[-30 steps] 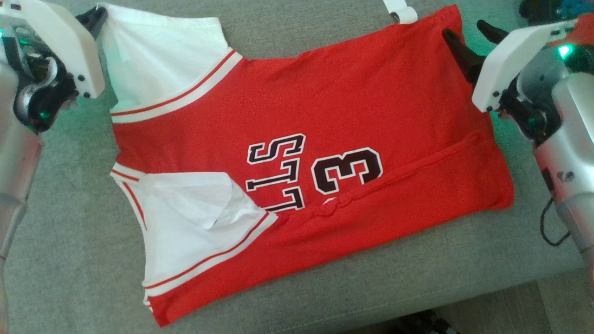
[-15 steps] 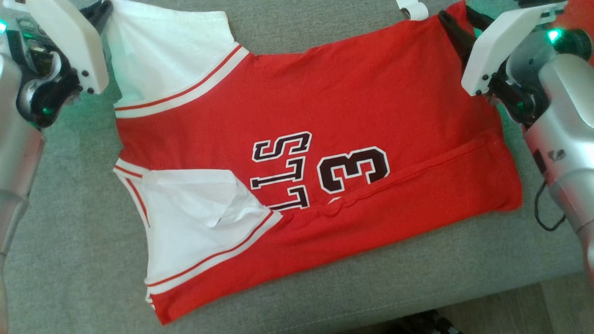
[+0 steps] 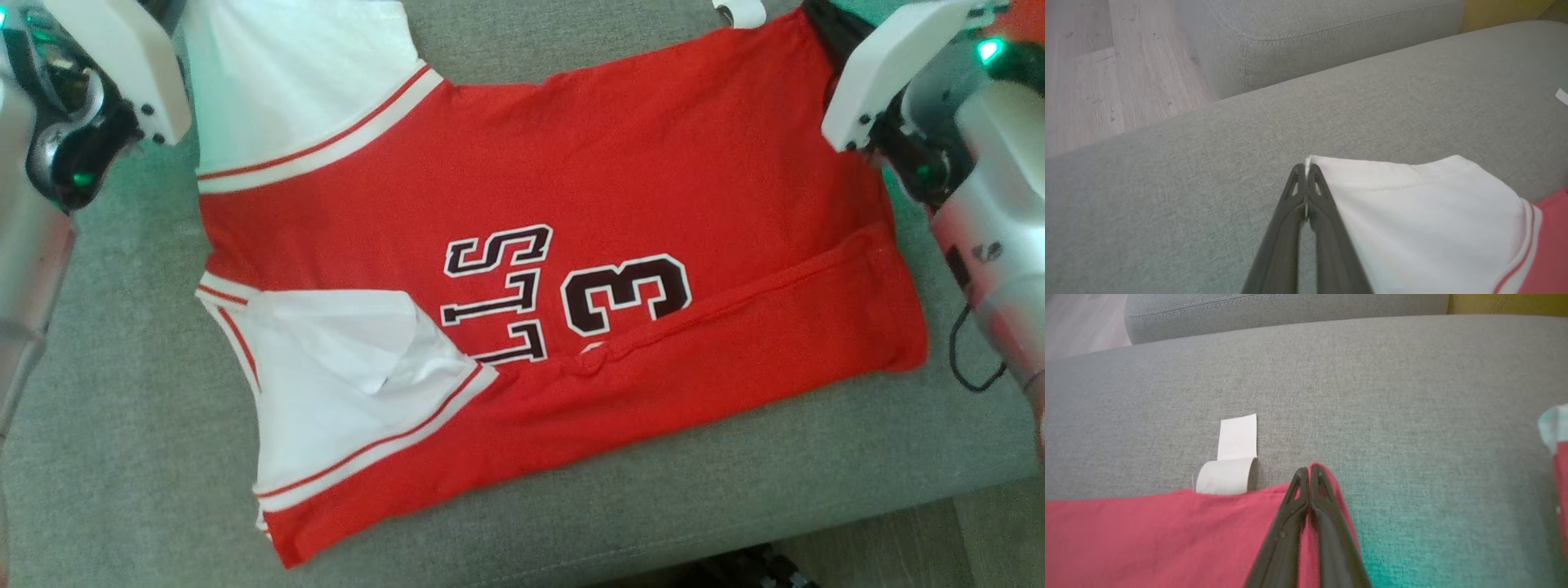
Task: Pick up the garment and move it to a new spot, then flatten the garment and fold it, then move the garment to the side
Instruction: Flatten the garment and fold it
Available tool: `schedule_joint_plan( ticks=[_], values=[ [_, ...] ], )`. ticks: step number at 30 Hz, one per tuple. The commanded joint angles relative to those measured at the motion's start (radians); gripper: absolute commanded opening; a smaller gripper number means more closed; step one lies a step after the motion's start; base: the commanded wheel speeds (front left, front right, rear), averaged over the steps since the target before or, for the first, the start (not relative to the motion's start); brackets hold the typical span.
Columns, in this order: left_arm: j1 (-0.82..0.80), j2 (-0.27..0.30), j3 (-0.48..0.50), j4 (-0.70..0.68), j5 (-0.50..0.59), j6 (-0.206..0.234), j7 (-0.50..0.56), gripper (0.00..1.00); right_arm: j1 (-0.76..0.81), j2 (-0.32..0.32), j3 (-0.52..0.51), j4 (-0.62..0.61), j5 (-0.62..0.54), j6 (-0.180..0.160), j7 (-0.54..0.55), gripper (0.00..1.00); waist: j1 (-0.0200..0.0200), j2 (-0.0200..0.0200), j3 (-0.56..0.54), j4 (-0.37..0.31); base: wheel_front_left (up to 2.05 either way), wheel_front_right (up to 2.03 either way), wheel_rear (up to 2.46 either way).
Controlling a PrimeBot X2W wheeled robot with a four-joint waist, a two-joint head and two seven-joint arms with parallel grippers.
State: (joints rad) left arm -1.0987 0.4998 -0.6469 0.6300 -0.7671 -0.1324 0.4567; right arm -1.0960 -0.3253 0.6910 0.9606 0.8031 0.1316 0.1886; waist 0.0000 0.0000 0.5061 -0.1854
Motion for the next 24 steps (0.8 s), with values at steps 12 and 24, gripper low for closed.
schedule_joint_plan(
  ticks=[12, 24],
  values=[
    [-0.149, 0.072, -0.049, -0.083, -0.02, 0.002, -0.248, 0.0, -0.075, -0.08, 0.002, -0.033, 0.094, -0.001, -0.125, 0.0, 0.0, 0.0, -0.015, 0.008, 0.0, 0.0, 0.0],
    [-0.025, 0.186, -0.187, -0.202, -0.111, 0.002, -0.329, 0.0, 0.094, -0.199, 0.028, -0.156, 0.17, -0.001, -0.184, 0.0, 0.0, 0.0, -0.091, 0.052, 0.0, 0.0, 0.0]
  ],
)
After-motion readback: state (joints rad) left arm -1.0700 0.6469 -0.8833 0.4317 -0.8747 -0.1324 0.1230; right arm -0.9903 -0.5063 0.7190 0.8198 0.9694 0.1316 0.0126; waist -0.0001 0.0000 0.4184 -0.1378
